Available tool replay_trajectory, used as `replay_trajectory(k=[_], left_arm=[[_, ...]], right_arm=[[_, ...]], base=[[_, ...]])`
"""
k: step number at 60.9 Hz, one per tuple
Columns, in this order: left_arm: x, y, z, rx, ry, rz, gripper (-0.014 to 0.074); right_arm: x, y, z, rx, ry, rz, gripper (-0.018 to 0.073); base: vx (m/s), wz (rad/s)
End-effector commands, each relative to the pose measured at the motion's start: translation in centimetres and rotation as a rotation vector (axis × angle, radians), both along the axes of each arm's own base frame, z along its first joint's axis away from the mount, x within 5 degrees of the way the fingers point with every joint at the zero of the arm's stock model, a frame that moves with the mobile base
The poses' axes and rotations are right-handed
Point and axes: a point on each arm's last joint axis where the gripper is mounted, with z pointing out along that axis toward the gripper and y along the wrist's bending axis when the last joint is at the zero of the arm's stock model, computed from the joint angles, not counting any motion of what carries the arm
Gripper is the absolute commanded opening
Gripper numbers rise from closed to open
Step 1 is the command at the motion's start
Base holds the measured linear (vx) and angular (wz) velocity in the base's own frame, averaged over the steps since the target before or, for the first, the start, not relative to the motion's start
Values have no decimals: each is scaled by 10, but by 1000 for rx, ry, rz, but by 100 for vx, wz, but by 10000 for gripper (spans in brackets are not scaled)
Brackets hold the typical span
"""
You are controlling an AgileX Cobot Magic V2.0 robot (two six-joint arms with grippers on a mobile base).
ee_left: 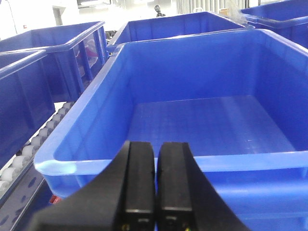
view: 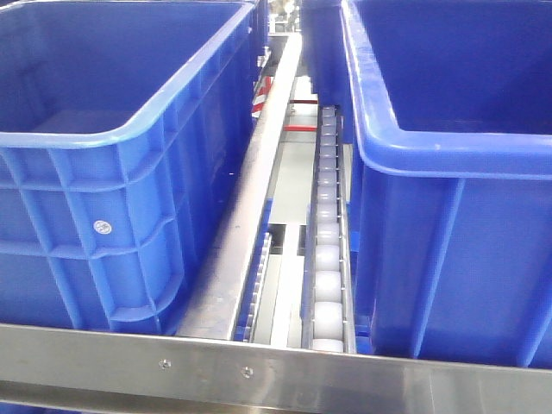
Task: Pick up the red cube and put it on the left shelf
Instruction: 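Lower the red cube into the blue bin and open the right gripper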
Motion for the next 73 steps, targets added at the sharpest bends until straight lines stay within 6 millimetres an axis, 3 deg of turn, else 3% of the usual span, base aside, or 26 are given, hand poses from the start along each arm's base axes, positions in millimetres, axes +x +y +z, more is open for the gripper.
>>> replay_trajectory(k=[1,13,39,42,46,53,57,66,73], left_arm=[[1,0,0,-6,-53,-1,106],[1,0,0,-6,-53,-1,106],[1,0,0,-6,-53,-1,106],[1,0,0,-6,-53,-1,106],[1,0,0,-6,-53,-1,106],[1,0,0,-6,-53,-1,106],[1,0,0,-6,-53,-1,106],[1,0,0,-6,-53,-1,106],[1,0,0,-6,-53,-1,106]], right_arm=[[1,0,18,-14,-120,2,66],[8,0,22,-14,-168,6,66],[126,2,11,49,53,7,70],[135,2,12,49,64,7,88],[144,2,12,49,76,6,197],[148,2,11,49,102,6,502],[146,2,10,49,125,6,610],[129,2,15,49,152,6,608],[102,2,20,49,106,8,519]], base=[[0,0],[0,0],[-1,-3],[0,0],[3,16],[0,2],[0,0],[0,0],[-1,-6]])
